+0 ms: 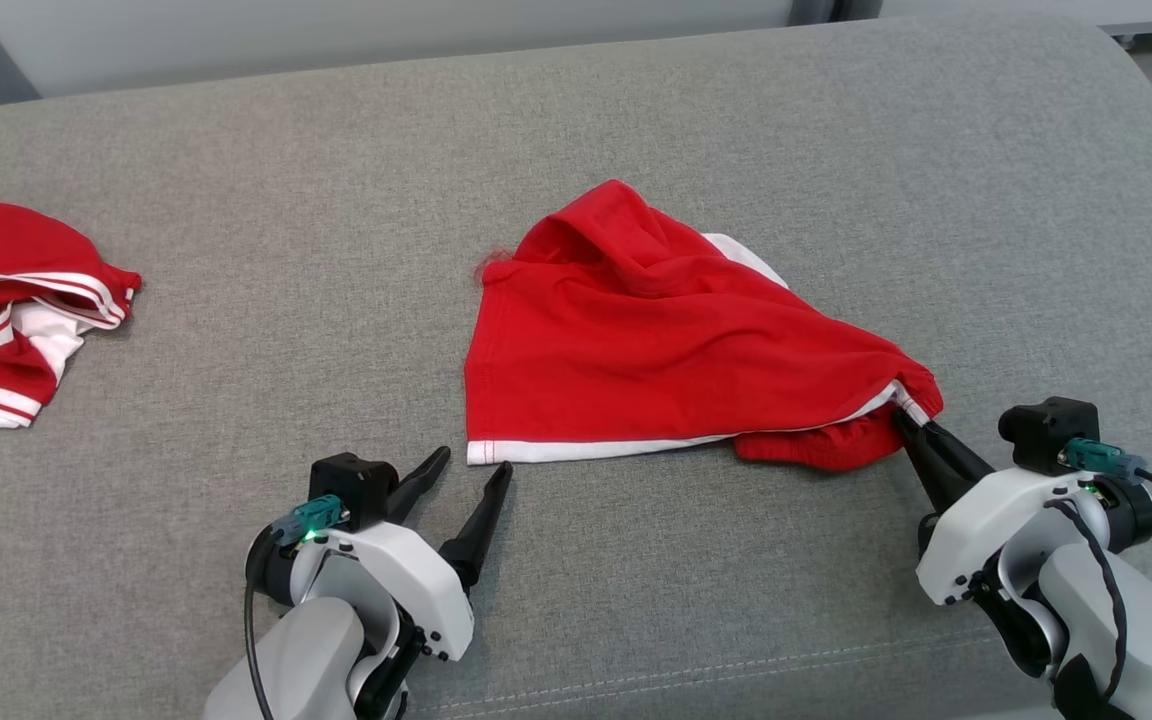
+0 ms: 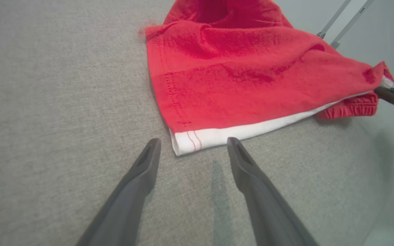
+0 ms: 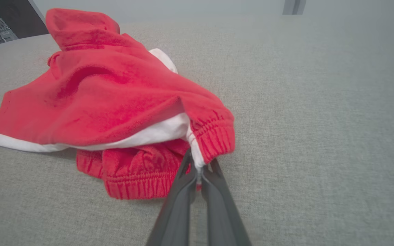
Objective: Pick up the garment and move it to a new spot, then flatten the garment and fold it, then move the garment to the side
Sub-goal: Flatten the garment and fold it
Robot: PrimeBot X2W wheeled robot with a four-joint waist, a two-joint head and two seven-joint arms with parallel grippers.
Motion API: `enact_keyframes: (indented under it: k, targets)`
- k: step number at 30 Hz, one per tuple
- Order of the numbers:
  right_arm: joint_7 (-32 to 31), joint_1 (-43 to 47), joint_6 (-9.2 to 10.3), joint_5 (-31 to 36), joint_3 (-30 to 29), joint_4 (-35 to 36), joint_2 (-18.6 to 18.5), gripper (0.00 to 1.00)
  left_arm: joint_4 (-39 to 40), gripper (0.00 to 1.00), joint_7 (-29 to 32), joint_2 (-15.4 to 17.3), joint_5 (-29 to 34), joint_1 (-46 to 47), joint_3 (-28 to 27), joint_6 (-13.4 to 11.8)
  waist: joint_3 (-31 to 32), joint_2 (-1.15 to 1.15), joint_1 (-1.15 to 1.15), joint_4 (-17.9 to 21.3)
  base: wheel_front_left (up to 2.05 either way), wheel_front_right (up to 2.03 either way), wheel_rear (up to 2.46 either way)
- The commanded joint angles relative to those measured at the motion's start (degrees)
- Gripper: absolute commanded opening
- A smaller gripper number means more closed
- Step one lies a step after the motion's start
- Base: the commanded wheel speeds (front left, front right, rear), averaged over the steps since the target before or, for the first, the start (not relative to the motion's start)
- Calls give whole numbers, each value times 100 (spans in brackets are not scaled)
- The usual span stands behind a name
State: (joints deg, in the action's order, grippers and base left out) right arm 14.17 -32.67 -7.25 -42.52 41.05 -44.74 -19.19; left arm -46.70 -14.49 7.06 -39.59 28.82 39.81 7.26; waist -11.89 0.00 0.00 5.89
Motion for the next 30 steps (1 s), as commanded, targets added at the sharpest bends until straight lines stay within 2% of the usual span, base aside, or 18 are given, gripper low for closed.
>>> enact_keyframes:
  k: [1,15,24,27,30]
  targets:
    - [77,-38,-24,-51,54,90,-42,0,100,100,-51,133,-86,265,-119,22,-15,0,0,-1,0,0,0]
    - [82,-116,-24,-65,80,170,53,0,81,100,-51,321,-738,439,483,23,-112,0,0,114,0,0,0]
    - [83,-100,-24,-29,24,205,92,0,183,100,-51,427,-998,565,675,23,-157,0,0,176,0,0,0]
    - [83,-90,-24,-18,15,212,112,0,184,83,-51,464,-1102,579,821,23,-161,0,0,185,0,0,0]
    - [83,-95,-24,-7,16,222,128,0,186,81,-51,512,-1237,625,971,23,-173,0,0,197,0,0,0]
